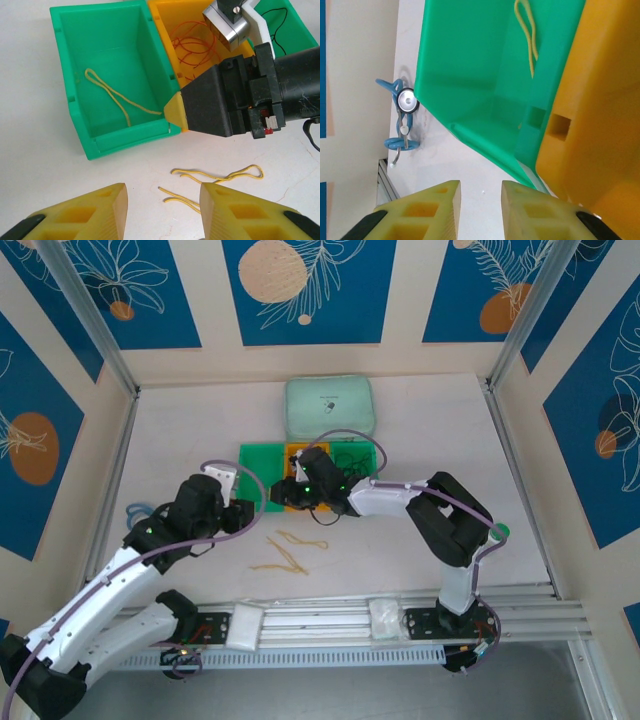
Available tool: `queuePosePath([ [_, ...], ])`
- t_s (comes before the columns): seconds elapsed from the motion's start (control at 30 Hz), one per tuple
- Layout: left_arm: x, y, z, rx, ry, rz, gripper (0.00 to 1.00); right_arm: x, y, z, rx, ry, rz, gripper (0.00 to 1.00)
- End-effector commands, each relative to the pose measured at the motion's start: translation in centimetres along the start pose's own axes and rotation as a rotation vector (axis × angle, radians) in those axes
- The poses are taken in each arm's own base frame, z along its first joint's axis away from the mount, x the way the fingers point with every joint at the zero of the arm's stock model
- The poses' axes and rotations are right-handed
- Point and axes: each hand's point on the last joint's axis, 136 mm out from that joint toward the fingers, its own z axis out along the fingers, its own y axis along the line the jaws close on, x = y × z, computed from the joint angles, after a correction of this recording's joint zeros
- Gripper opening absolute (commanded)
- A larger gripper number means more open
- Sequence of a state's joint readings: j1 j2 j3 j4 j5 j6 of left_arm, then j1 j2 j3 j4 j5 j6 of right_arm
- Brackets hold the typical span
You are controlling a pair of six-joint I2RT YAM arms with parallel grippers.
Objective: Untangle the cables
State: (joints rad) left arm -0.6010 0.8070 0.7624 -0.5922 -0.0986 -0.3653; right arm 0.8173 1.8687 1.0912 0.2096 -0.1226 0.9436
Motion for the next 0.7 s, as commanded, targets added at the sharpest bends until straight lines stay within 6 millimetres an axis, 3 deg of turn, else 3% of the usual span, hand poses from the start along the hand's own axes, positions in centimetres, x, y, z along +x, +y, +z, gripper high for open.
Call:
queuePosePath([
  [0.0,-0.4,0.3,-0.2,-0.011,-0.007,0.007,0.42,0.0,0.5,-0.3,-0.001,0.006,-0.037,0.29],
  [0.17,-0.1,0.2,0.0,-0.003,0.002,0.020,0.42,0.1,1.5,-2.9,0.009,0.009,-0.180,0.28],
  [0.3,1.0,-0.6,0.7,0.040,0.056,0.031,0.41,1.6,1.3,-5.7,0.061,0.090,-0.390,0.28],
  [0.5,3.3,-1.4,2.1,0.090,0.167,0.012,0.41,6.2,-2.9,-8.8,0.276,0.322,-0.631,0.28],
  [0.67,2.9,-1.6,1.9,0.102,0.155,0.003,0.42,9.6,-6.6,-8.6,0.474,0.454,-0.835,0.29],
])
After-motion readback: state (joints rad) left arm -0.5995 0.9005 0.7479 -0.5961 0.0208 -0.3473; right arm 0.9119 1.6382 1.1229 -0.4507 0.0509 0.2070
